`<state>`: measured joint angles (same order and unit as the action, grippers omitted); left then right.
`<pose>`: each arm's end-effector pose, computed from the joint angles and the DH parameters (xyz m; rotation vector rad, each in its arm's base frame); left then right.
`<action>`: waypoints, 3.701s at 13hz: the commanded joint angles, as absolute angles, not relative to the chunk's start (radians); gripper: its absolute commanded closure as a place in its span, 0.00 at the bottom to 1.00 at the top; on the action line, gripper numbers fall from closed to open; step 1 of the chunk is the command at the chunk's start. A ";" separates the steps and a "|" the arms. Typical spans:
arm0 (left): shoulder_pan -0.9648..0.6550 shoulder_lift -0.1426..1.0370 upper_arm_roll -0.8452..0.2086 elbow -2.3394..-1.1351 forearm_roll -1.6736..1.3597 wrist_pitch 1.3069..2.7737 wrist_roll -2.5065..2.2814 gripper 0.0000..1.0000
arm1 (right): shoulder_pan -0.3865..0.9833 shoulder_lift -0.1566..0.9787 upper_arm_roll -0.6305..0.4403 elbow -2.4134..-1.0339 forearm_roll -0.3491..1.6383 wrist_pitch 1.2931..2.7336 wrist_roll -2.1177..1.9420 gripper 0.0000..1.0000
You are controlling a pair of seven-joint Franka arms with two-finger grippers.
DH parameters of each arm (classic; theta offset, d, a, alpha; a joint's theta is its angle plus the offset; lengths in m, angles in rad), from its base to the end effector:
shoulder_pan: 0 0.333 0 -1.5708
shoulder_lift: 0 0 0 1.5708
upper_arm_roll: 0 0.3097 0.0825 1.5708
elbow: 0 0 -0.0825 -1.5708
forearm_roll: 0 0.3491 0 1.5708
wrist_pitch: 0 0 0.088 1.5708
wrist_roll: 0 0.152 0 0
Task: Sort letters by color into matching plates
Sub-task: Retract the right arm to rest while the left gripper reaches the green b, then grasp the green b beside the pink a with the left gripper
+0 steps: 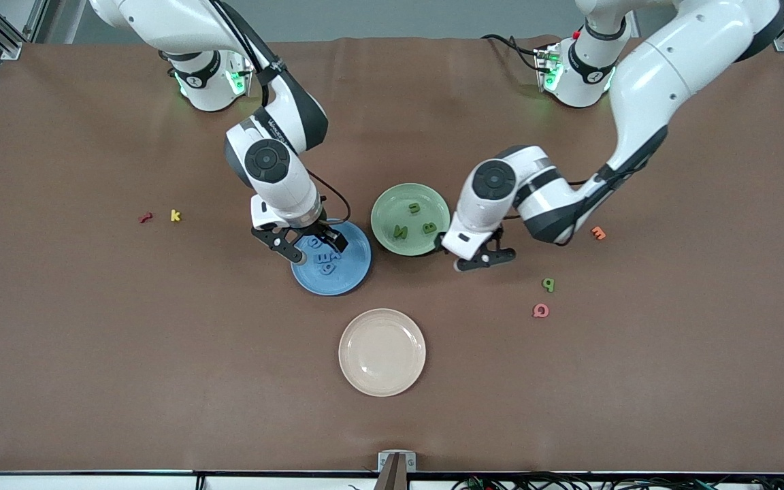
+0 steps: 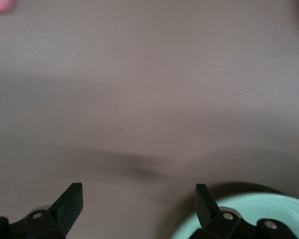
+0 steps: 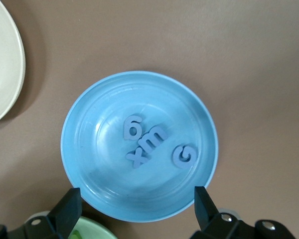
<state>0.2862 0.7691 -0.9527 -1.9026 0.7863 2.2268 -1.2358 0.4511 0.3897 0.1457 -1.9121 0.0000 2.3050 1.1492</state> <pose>0.5002 -0.3150 0.2002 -3.1287 -0.2737 0.0222 0.4960 0.3336 0.2671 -2.9779 0.8618 0.0583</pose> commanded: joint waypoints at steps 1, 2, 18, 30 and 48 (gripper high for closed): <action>0.400 0.732 -0.988 -1.988 0.862 2.230 -1.165 0.01 | 0.394 0.335 0.147 -1.876 0.002 2.168 0.998 0.00; 0.434 0.732 -0.992 -1.999 0.886 2.233 -1.134 0.01 | 0.362 0.309 0.147 -1.861 0.002 2.107 0.932 0.00; 0.623 0.790 -0.930 -1.994 1.011 2.372 -0.853 0.11 | -0.138 0.071 0.147 -1.545 -0.025 1.516 0.109 0.00; 0.581 0.813 -0.874 -1.983 1.023 2.408 -0.870 0.72 | -0.153 0.117 0.150 -1.362 -0.006 1.419 0.117 0.00; 0.361 0.779 -1.200 -1.959 0.821 2.045 -1.316 0.82 | -0.006 -0.011 0.018 -1.471 -0.003 1.296 0.114 0.00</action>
